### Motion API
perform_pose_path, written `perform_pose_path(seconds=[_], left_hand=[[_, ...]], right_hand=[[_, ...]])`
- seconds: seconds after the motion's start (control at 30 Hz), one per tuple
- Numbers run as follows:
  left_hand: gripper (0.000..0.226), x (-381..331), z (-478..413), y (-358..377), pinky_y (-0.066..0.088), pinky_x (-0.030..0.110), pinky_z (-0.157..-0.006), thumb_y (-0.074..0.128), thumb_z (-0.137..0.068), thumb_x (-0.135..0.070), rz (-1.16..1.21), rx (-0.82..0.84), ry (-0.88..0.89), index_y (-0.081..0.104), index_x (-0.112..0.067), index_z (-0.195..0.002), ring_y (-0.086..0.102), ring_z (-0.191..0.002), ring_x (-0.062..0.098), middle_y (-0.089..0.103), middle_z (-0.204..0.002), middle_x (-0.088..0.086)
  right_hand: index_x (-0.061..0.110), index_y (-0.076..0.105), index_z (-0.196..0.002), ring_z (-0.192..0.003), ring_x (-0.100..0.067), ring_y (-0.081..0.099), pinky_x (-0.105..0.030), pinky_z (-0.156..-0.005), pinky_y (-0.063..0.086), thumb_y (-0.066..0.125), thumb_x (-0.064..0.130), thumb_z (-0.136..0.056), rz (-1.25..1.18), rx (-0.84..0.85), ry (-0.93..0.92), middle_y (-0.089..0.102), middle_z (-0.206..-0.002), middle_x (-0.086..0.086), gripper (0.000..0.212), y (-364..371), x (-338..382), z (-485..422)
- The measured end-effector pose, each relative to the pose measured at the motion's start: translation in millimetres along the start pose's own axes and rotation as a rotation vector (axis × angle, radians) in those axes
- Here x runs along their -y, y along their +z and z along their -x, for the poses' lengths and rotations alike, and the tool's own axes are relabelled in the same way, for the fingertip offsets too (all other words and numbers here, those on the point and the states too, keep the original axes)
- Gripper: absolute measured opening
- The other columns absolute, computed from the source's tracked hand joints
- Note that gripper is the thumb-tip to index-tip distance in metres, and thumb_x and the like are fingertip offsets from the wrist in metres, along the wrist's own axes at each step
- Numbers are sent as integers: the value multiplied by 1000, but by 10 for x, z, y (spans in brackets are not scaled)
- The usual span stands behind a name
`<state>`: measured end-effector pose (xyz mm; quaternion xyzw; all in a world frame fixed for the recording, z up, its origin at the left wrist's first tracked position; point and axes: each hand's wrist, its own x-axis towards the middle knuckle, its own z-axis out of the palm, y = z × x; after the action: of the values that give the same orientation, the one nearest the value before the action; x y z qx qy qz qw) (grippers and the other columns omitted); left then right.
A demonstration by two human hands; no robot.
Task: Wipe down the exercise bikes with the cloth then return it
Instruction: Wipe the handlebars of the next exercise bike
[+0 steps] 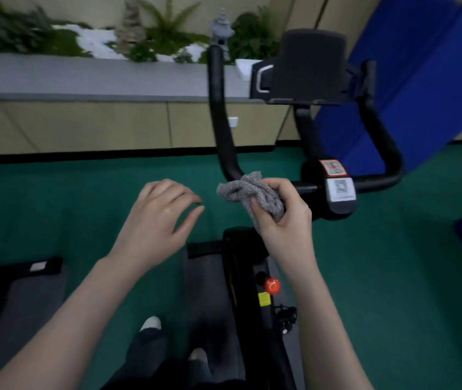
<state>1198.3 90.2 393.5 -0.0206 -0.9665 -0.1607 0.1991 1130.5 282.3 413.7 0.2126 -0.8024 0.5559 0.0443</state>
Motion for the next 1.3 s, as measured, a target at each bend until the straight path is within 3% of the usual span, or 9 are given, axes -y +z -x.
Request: perform_pose_path(seconds=[0.1,0.2,0.4,0.73,0.9,1.07,1.3], left_hand=[[40,184,318,-126,37,35,-89,39,-92,-40,-61,48,-139,68,-12,-97,59,-93,23,66,-93,-3],[43,376,649,-262,38,35,-89,38,-91,-44,-109,82,-281,68,-14,-100,59,-95,22,67,-97,-4],[26,698,1340,-545,40,38,-89,60,-90,-35,-183,68,-521,67,-15,-105,59,-99,23,67,-102,-3],[34,1142,2774,-1220,33,33,-96,53,-93,-42,-233,46,-818,63,-18,-114,54,-111,19,63,-113,-5],[38,1354,3506,-1518,28,30,-103,47,-94,-46,-214,41,-919,59,-21,-120,49,-120,16,60,-122,-7],[40,1543,4195,-1743,26,30,-107,47,-95,-45,-172,-20,-997,57,-21,-125,47,-125,14,58,-128,-8],[55,1719,4863,-1860,11,31,-116,38,-95,-53,-121,8,-1126,39,-25,-142,26,-141,9,38,-149,-9]], right_hand=[[23,60,-97,-66,-5,57,-14,-58,45,64,7,-87,-75,107,-4,64,-80,17,19,292,88,37],[26,61,-95,-70,2,60,-10,-62,45,65,9,-87,-134,215,16,64,-79,24,19,629,176,92],[26,61,-95,-77,4,61,-12,-69,47,66,9,-87,-184,425,30,66,-84,16,19,1307,389,291],[34,58,-86,-74,9,59,-10,-69,46,66,6,-87,-230,675,43,65,-83,14,29,2449,1033,1067],[32,59,-87,-74,7,59,-9,-68,45,66,5,-86,-222,737,11,65,-83,15,29,2967,1398,1588],[20,63,-94,-81,-1,61,-15,-73,48,65,3,-86,-234,759,25,66,-90,10,19,3433,1637,2075],[15,64,-97,-83,-6,62,-26,-78,50,65,4,-86,-228,823,52,67,-92,4,16,3913,1890,2464]])
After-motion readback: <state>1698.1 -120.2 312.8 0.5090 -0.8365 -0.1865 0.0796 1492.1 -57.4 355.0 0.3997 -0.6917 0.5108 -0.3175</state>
